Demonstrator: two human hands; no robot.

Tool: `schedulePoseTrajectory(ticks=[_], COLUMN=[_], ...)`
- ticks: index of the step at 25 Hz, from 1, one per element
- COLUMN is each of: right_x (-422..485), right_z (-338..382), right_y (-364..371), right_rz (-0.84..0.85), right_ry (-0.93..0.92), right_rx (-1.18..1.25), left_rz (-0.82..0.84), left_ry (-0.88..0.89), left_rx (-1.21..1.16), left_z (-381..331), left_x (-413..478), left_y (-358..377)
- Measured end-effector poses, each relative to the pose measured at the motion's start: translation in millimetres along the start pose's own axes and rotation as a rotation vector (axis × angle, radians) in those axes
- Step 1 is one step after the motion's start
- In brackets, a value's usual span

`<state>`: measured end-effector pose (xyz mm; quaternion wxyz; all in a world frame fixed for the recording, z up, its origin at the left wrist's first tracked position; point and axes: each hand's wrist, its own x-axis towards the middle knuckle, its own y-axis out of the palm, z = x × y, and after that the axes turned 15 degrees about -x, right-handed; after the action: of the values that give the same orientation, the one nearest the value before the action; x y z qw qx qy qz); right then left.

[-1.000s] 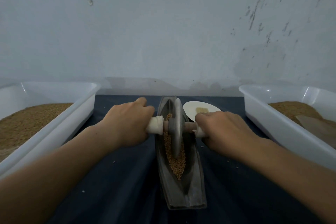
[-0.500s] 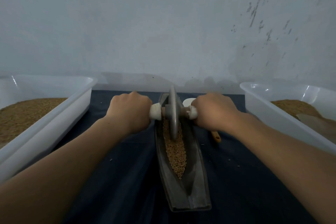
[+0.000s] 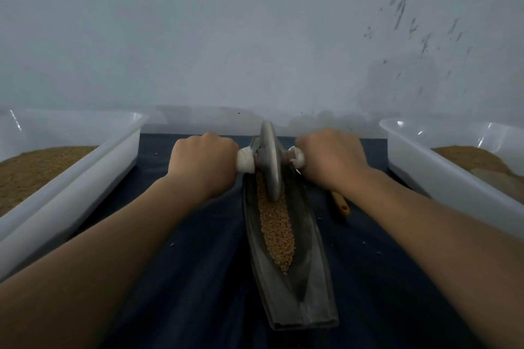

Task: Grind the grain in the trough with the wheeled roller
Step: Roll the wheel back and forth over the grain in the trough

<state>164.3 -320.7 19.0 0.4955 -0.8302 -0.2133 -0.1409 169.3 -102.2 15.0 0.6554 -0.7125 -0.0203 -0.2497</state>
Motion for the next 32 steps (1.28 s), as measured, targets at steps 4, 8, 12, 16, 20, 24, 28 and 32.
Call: schedulePoseTrajectory(ticks=[4, 8, 12, 16, 20, 24, 28, 32], right_x=[-42.7, -77.6, -37.4, -0.9, -39.6, -63.3, -9.7, -19.5], right_z=[-11.8, -23.0, -9.9, -3.5, -20.3, -32.2, -17.3, -18.1], right_y=[-12.3, -13.6, -2.1, -2.6, -16.4, -15.5, -5.6, -2.4], right_rz=[-0.088, -0.233, 0.036, 0.016, 0.134, 0.343, 0.328, 0.261], right_ry=[-0.072, -0.146, 0.015, -0.002, -0.091, -0.164, -0.065, -0.046], right_rx=[-0.029, -0.025, -0.002, -0.030, 0.133, 0.288, 0.177, 0.122], left_rz=[0.080, 0.065, -0.005, 0.029, 0.041, -0.028, -0.037, 0.027], left_ry=[0.089, 0.172, 0.107, 0.009, 0.088, 0.230, 0.093, 0.125], left_rx=[0.007, -0.027, 0.068, -0.010, 0.000, 0.144, 0.121, 0.109], left_z=[1.8, 17.4, 8.9, 9.2, 11.0, 1.4, -8.2, -10.2], left_x=[-26.2, -61.1, -20.5, 4.6, -34.7, -47.9, -6.5, -6.5], left_y=[-15.6, -15.2, -8.8, 1.6, -8.5, -16.0, -14.6, -18.8])
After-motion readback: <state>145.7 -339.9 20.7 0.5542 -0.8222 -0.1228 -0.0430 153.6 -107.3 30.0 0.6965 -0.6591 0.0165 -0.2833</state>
